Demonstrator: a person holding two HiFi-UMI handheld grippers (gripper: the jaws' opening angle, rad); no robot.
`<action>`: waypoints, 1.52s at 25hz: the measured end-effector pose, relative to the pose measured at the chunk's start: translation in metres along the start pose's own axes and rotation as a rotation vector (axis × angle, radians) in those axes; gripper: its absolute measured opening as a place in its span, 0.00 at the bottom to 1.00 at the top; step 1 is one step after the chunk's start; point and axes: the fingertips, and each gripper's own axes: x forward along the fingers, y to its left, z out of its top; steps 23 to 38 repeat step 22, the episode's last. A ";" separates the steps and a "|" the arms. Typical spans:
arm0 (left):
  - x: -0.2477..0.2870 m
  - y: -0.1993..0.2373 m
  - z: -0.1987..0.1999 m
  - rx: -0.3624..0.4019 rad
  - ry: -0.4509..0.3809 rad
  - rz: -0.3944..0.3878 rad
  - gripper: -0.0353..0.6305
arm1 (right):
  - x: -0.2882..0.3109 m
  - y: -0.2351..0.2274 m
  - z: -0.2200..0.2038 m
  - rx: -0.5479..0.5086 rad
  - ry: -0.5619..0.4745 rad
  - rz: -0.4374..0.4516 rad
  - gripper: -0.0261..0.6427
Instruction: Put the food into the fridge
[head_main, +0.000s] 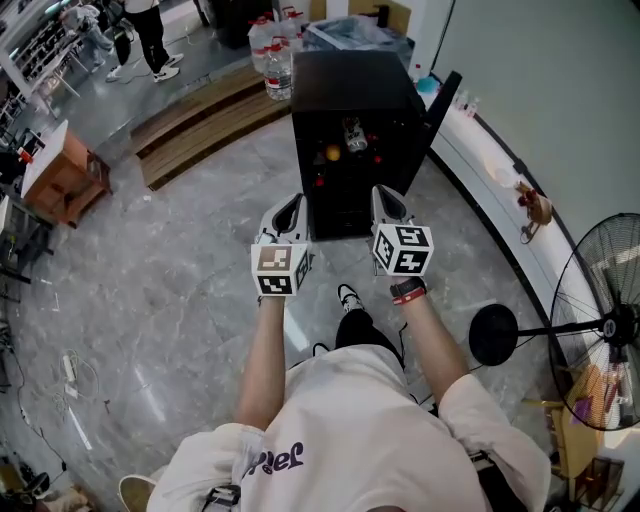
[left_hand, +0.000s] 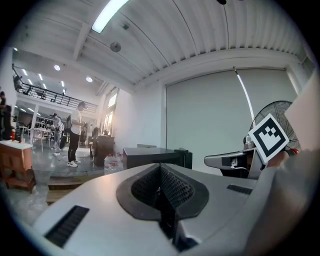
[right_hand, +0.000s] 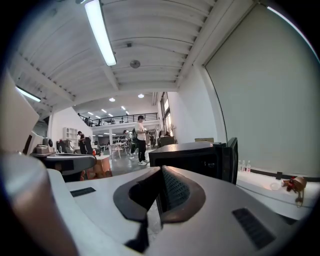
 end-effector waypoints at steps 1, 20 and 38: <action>-0.004 0.000 0.000 0.002 -0.004 0.004 0.08 | -0.005 0.001 -0.002 -0.001 0.001 -0.005 0.06; -0.040 0.085 -0.026 -0.099 -0.014 0.052 0.08 | 0.009 0.074 -0.038 -0.185 0.152 0.189 0.06; -0.039 0.147 -0.011 -0.092 -0.043 0.121 0.08 | 0.053 0.111 -0.010 -0.343 0.173 0.351 0.06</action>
